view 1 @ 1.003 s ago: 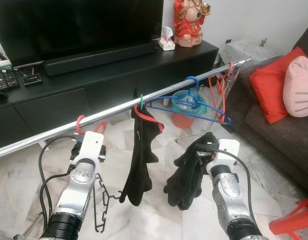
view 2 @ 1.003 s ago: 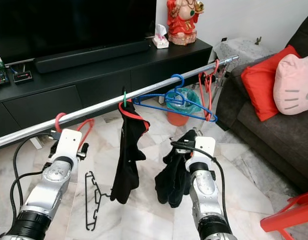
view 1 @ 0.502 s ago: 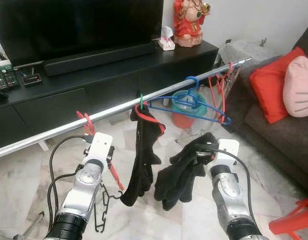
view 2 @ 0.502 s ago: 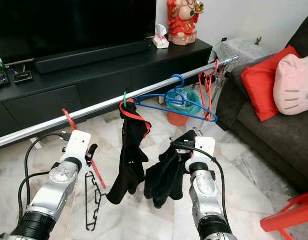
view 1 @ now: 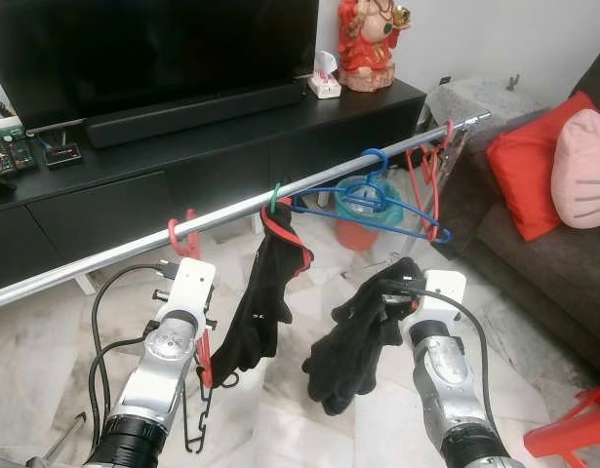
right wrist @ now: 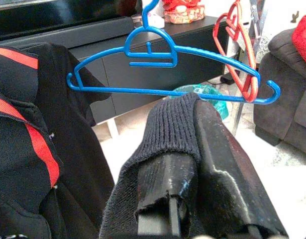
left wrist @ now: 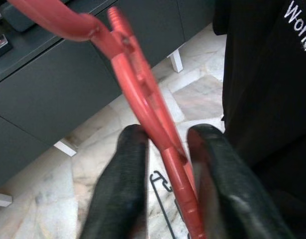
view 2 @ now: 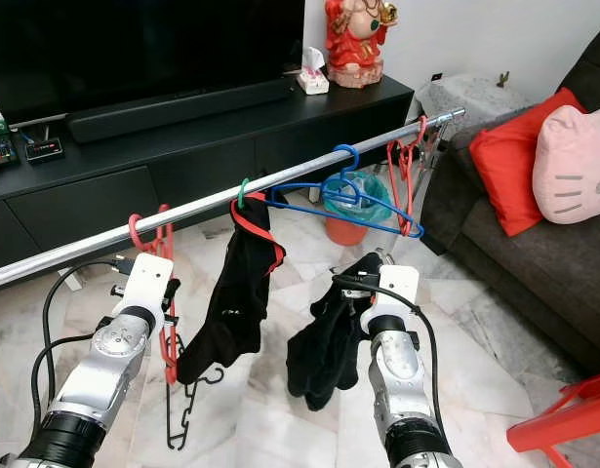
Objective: Hang hanger
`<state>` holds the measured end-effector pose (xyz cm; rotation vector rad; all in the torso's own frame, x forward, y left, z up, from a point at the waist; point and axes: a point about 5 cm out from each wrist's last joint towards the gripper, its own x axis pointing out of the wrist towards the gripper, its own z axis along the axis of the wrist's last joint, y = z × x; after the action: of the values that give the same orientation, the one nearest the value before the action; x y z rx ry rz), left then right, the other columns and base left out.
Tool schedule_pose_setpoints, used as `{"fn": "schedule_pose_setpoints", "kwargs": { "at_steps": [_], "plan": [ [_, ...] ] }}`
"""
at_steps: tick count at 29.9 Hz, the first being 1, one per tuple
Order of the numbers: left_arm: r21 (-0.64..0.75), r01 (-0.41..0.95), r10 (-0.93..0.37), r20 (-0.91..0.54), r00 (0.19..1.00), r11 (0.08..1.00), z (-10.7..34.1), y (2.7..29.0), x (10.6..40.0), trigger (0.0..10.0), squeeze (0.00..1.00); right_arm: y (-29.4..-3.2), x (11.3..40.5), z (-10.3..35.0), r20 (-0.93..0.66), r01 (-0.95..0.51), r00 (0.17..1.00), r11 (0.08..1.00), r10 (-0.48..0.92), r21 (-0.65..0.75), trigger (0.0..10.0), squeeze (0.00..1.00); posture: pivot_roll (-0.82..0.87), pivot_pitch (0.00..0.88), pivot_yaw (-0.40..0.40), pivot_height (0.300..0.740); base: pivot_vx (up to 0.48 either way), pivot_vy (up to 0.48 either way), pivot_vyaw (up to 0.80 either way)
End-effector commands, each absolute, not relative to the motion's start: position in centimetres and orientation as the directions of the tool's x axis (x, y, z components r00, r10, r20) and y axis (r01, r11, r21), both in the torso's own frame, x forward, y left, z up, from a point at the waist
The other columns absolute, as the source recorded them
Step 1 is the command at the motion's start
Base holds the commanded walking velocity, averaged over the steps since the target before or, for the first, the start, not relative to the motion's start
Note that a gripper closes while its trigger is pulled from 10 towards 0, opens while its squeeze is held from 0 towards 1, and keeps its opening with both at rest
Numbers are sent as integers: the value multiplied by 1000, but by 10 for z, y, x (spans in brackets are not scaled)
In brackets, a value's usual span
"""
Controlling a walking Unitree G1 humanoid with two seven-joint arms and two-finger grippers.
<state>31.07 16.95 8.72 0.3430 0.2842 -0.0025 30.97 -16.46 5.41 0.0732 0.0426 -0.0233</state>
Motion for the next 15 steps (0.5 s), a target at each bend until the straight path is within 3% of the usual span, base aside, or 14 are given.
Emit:
{"fn": "schedule_pose_setpoints", "kwargs": {
  "at_steps": [1,15],
  "plan": [
    [345,47,51,-270,962,938,88,170,312,0,0,-166,316,63,-14,29,1000,996,-28,80,10000,0,-13,12,-70,740,0,0,0],
    [342,-2,76,-202,976,940,96,175,310,0,0,-163,314,61,-13,33,999,995,-32,90,10000,0,-16,7,-43,740,0,0,0]
  ]
}}
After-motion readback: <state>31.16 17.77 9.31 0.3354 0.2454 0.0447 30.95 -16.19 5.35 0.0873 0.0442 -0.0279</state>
